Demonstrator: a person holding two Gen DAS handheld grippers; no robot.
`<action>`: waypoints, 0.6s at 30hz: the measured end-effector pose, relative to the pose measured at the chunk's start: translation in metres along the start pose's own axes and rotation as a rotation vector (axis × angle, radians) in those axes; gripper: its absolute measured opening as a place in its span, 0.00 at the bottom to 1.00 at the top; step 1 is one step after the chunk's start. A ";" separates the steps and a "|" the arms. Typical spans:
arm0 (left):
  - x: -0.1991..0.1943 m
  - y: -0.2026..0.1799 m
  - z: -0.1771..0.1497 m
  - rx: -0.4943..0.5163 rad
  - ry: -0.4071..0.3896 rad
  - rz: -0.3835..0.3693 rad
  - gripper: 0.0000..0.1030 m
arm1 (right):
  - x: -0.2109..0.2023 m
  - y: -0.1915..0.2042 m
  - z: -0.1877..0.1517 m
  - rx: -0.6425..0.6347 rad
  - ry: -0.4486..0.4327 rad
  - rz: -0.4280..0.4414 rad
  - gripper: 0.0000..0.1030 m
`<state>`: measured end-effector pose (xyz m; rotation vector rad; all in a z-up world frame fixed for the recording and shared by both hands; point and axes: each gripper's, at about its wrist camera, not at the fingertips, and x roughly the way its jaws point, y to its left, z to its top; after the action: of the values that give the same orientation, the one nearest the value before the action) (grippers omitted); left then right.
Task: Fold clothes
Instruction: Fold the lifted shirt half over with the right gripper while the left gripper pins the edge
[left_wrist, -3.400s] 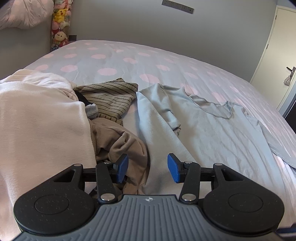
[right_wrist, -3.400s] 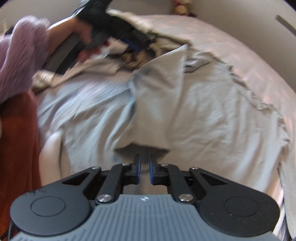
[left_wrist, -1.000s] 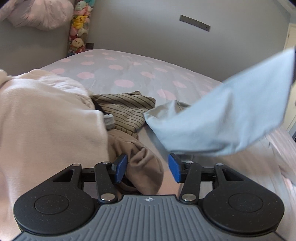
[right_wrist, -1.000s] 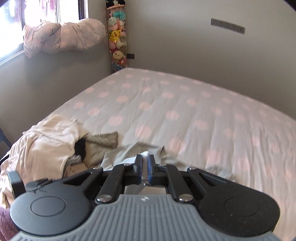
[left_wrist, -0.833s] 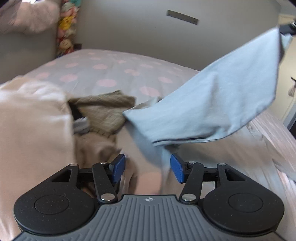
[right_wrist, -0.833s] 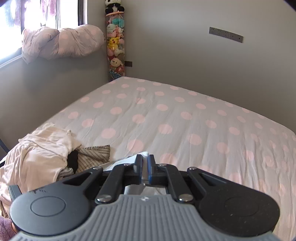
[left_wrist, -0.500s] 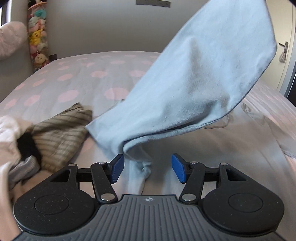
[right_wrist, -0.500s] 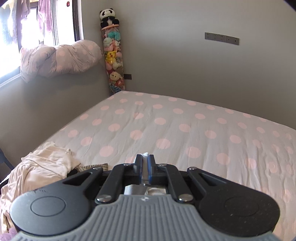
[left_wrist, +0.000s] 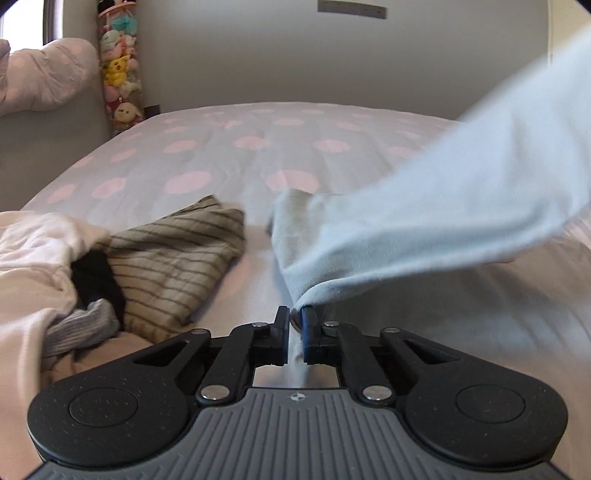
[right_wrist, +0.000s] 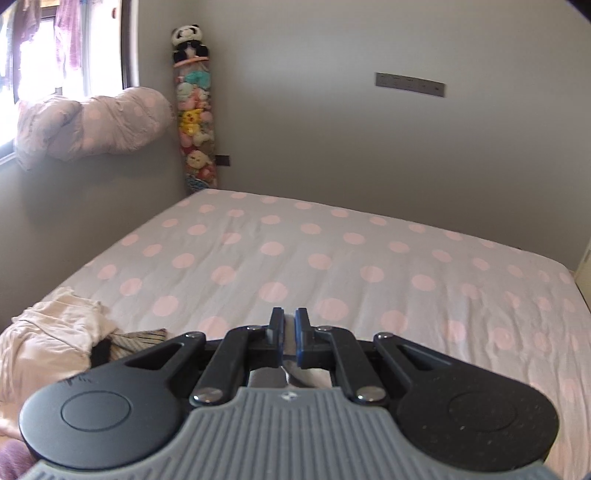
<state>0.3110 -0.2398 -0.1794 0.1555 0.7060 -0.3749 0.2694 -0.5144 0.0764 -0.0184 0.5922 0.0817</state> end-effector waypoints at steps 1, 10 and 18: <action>0.000 0.004 -0.002 -0.002 0.007 0.018 0.02 | 0.005 -0.009 -0.010 0.017 0.019 -0.019 0.02; 0.001 0.014 -0.005 0.010 0.021 0.012 0.02 | 0.071 -0.089 -0.133 0.276 0.264 -0.075 0.02; 0.009 0.006 -0.004 0.119 0.022 -0.054 0.22 | 0.109 -0.101 -0.202 0.365 0.390 -0.036 0.13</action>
<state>0.3170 -0.2361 -0.1887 0.2536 0.7110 -0.4678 0.2549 -0.6159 -0.1528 0.3149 0.9888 -0.0685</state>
